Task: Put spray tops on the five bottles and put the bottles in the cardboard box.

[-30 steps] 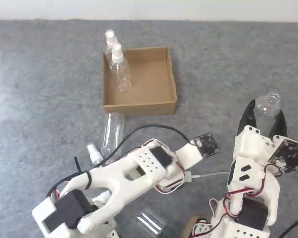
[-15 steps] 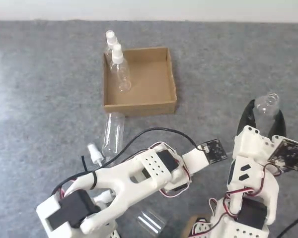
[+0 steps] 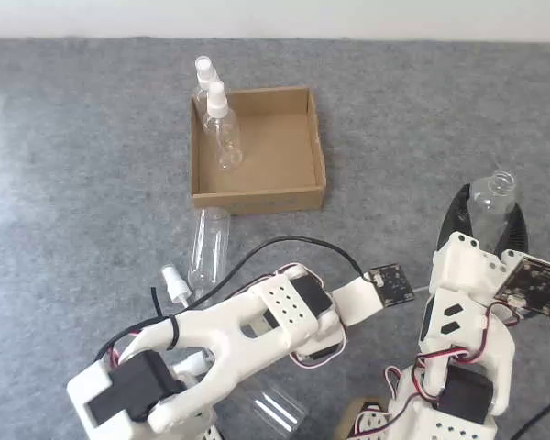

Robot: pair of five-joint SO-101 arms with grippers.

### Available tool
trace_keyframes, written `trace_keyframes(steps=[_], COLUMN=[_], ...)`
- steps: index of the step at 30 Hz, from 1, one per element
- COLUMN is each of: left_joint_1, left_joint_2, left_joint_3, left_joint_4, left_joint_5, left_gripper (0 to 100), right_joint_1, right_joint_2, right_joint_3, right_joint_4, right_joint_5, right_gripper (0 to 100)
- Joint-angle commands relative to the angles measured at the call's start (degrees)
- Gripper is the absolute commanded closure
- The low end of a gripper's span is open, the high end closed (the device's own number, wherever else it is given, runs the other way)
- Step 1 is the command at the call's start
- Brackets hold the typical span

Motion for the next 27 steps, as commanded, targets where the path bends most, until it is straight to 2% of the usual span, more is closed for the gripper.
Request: trace_keyframes(steps=[1,7,12,20,27], left_joint_1=[-0.09,-0.09,-1.76,-2.20,-2.20], left_joint_2=[-1.05,-0.97,-0.53,-0.44,1.05], left_joint_3=[-2.68,-2.77,-2.68,-0.40,-0.31], left_joint_4=[3.16,5.71,4.40,-0.62,-1.14], left_joint_5=[-0.44,-0.53,1.49,1.67,1.85], left_gripper=[93,92,80,85,91], right_joint_1=[0.48,0.48,-0.13,-1.19,-1.27], right_joint_2=[-0.84,-0.84,-0.84,-0.84,-0.84], right_joint_3=[-0.35,-0.35,-0.35,2.29,3.16], right_joint_4=[-1.63,-1.63,-1.63,-5.32,-6.81], right_joint_5=[-0.53,-0.53,-0.44,-0.09,-0.18], right_gripper=[99.2,99.2,99.2,99.2,99.2])
